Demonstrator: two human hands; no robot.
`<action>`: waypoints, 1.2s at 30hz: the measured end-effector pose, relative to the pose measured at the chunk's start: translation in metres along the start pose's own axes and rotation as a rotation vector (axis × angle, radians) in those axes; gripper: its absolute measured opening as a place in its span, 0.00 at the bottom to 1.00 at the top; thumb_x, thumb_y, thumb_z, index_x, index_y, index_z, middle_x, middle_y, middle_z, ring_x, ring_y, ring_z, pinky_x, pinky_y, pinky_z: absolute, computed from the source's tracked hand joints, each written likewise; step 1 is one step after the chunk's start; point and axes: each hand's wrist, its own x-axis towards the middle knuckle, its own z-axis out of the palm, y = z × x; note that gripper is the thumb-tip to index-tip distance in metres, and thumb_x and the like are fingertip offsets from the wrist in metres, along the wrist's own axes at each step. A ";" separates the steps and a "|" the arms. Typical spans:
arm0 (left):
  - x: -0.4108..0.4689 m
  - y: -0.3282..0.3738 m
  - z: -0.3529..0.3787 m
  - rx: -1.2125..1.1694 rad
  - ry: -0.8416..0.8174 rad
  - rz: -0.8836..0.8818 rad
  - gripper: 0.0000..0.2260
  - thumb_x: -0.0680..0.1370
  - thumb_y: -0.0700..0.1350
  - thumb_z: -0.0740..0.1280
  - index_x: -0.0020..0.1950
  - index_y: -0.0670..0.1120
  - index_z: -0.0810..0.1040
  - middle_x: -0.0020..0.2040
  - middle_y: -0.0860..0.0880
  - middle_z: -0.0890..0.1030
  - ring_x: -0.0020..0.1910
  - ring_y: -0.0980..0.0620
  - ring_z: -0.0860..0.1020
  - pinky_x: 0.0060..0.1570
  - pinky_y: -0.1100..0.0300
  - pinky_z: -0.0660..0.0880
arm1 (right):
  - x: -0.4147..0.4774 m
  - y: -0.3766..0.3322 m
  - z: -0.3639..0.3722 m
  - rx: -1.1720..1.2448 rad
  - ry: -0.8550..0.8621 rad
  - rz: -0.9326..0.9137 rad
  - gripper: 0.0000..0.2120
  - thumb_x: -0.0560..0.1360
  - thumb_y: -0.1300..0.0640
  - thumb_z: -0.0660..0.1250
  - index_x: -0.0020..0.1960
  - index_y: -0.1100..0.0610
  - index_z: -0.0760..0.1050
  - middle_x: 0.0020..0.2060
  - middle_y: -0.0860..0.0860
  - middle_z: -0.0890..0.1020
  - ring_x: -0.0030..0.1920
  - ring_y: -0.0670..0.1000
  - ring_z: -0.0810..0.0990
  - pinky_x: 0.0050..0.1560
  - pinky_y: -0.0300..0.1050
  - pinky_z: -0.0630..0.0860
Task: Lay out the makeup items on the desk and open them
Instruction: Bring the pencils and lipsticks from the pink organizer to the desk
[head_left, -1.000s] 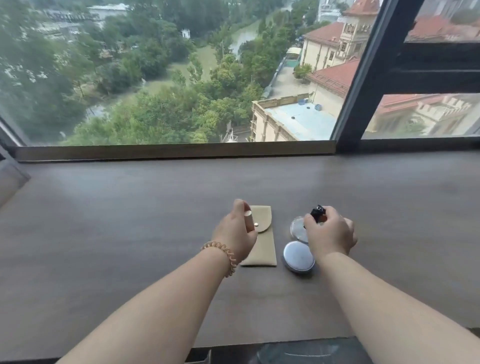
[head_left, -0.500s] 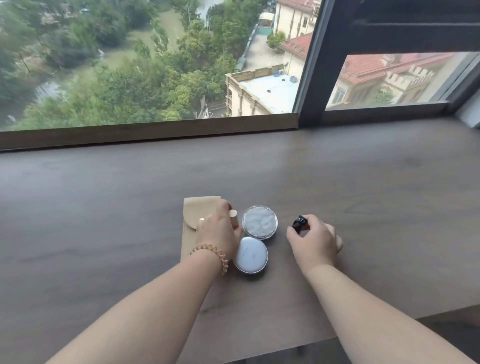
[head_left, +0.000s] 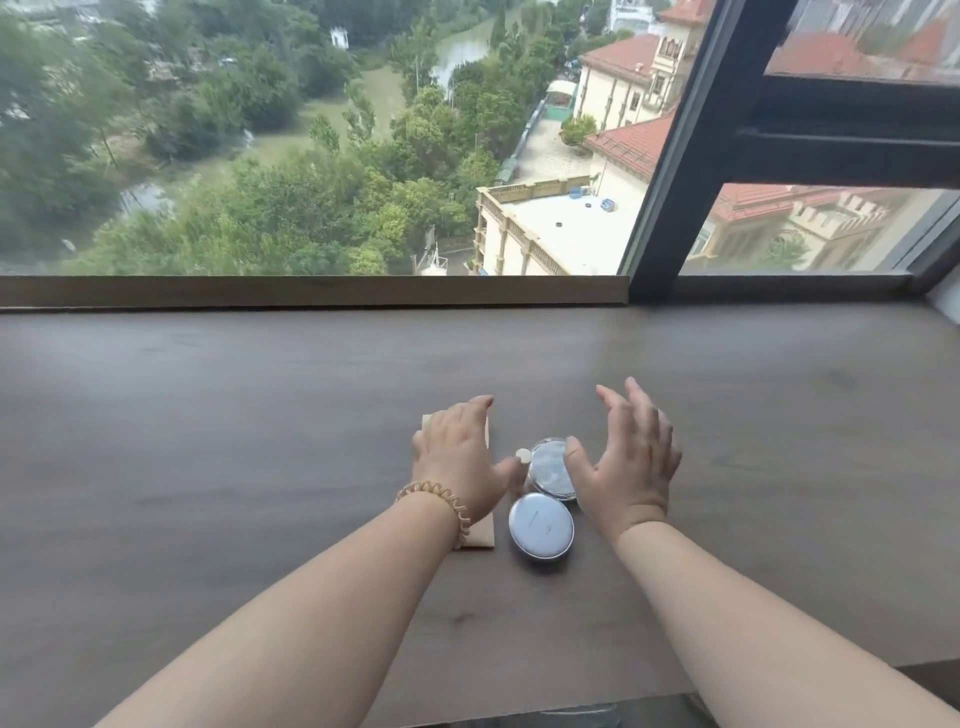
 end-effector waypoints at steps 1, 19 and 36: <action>-0.002 -0.004 -0.014 0.035 0.030 0.008 0.32 0.73 0.59 0.64 0.74 0.53 0.57 0.74 0.53 0.63 0.73 0.51 0.58 0.68 0.52 0.56 | 0.002 -0.015 -0.002 -0.001 -0.010 -0.043 0.29 0.67 0.45 0.60 0.66 0.52 0.69 0.71 0.55 0.66 0.68 0.55 0.61 0.65 0.54 0.56; -0.241 -0.284 -0.341 0.440 0.434 -0.323 0.33 0.78 0.53 0.57 0.77 0.52 0.40 0.78 0.49 0.39 0.77 0.50 0.39 0.72 0.48 0.45 | -0.185 -0.467 0.021 0.174 -0.268 -0.642 0.34 0.73 0.47 0.63 0.76 0.47 0.53 0.77 0.50 0.48 0.76 0.52 0.47 0.71 0.50 0.47; -0.466 -0.510 -0.445 0.478 0.586 -0.887 0.33 0.78 0.50 0.59 0.77 0.54 0.44 0.79 0.51 0.42 0.77 0.52 0.41 0.73 0.48 0.44 | -0.409 -0.722 0.101 0.276 -0.541 -1.173 0.33 0.76 0.50 0.60 0.76 0.45 0.49 0.77 0.48 0.49 0.76 0.50 0.44 0.73 0.50 0.43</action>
